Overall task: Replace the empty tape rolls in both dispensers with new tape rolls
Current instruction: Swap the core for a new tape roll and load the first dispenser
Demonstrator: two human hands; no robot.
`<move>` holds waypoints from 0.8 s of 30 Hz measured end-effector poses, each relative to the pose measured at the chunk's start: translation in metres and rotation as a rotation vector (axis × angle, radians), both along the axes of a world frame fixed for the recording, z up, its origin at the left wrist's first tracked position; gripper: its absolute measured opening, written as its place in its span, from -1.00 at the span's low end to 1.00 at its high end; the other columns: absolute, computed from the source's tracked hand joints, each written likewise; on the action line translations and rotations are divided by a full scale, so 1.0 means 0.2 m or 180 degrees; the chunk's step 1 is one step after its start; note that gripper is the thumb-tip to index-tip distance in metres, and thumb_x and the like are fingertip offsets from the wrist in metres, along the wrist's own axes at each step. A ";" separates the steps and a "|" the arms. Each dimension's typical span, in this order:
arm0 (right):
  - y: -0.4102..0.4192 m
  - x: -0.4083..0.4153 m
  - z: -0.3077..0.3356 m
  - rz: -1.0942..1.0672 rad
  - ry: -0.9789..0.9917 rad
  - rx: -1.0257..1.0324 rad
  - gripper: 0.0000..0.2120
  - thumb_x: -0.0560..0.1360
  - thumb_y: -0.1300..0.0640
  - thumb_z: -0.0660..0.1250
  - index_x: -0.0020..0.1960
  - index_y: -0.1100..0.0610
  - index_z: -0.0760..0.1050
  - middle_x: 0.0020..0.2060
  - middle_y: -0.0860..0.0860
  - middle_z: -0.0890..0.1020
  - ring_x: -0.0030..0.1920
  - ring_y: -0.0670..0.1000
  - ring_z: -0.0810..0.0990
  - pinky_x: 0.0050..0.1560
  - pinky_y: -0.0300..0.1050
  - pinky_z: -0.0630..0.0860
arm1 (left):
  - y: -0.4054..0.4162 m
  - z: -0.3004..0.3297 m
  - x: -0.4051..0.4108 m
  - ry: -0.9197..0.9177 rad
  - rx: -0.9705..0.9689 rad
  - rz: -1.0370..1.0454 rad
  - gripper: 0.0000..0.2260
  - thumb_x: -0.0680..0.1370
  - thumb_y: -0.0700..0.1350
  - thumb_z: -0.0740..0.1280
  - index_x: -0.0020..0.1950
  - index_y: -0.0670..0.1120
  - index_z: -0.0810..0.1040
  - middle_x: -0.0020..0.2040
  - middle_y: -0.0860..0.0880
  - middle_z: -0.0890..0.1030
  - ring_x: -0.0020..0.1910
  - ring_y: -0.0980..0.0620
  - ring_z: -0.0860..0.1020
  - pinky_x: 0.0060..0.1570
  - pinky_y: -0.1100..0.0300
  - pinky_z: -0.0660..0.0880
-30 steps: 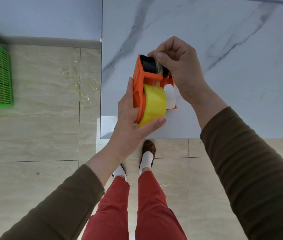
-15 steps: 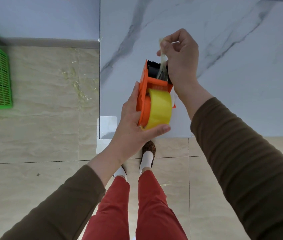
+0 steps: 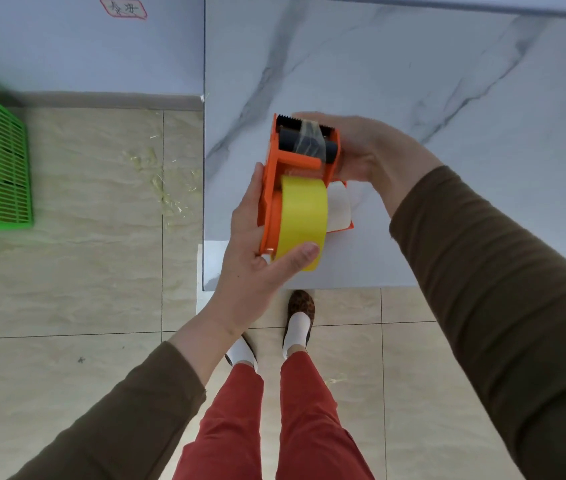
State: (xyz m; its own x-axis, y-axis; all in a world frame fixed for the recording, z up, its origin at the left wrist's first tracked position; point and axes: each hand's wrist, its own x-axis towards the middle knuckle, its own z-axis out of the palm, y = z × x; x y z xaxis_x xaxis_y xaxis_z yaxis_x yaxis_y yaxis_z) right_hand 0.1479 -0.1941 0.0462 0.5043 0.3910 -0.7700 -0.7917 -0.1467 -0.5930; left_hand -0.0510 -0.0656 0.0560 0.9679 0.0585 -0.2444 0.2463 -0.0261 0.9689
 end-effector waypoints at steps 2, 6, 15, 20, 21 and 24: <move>0.04 -0.04 -0.04 0.0033 0.0211 0.0271 -0.83 0.64 0.16 0.29 0.11 0.21 0.61 0.04 0.16 0.68 0.06 0.12 0.66 0.29 0.07 0.58 | 0.03 0.00 0.03 0.0145 -0.0132 0.0142 0.05 0.39 0.38 0.51 0.73 0.07 0.10 0.64 -0.19 0.31 0.57 -0.24 0.43 0.37 -0.25 0.56; 0.12 -0.15 -0.12 0.0035 0.0333 0.0719 -0.70 0.70 0.07 0.19 0.30 0.23 0.52 0.23 0.22 0.62 0.22 0.19 0.61 0.43 0.21 0.46 | 0.07 -0.01 0.07 0.0264 -0.0233 0.0359 -0.06 0.45 0.17 0.50 0.72 -0.03 0.13 0.53 -0.22 0.47 0.44 -0.17 0.57 0.32 -0.18 0.62; 0.23 -0.51 -0.36 -0.1153 0.1151 0.1117 -0.29 0.64 -0.37 0.01 0.49 0.13 0.46 0.38 0.18 0.58 0.30 0.19 0.59 0.40 0.18 0.47 | 0.13 -0.14 0.09 0.0619 -0.0354 0.0669 -0.32 0.50 0.21 0.44 0.58 0.03 0.42 0.32 0.01 0.69 0.27 0.09 0.69 0.16 0.24 0.64; 0.27 -0.57 -0.43 -0.1612 0.1223 0.0983 -0.32 0.65 -0.33 0.03 0.52 0.12 0.43 0.33 0.17 0.60 0.25 0.16 0.62 0.26 0.10 0.55 | 0.14 -0.29 0.12 0.1011 -0.0382 0.0644 -0.41 0.52 0.17 0.45 0.53 0.07 0.48 0.30 0.02 0.71 0.27 0.05 0.69 0.29 0.12 0.62; 0.28 -0.57 -0.43 -0.1615 0.1202 0.0820 -0.35 0.67 -0.31 0.04 0.52 0.12 0.43 0.30 0.16 0.62 0.25 0.16 0.62 0.23 0.09 0.56 | 0.14 -0.31 0.13 0.1063 -0.0384 0.0648 -0.41 0.51 0.18 0.45 0.52 0.08 0.49 0.28 0.04 0.71 0.24 0.08 0.70 0.26 0.14 0.62; 0.30 -0.59 -0.46 -0.1445 0.1048 0.0134 -0.47 0.67 -0.23 0.12 0.42 0.10 0.53 0.23 0.12 0.69 0.25 0.14 0.66 0.18 0.06 0.61 | 0.16 -0.38 0.14 0.1218 -0.0396 0.0663 -0.49 0.53 0.16 0.45 0.47 0.11 0.51 0.21 0.11 0.72 0.16 0.16 0.72 0.16 0.22 0.65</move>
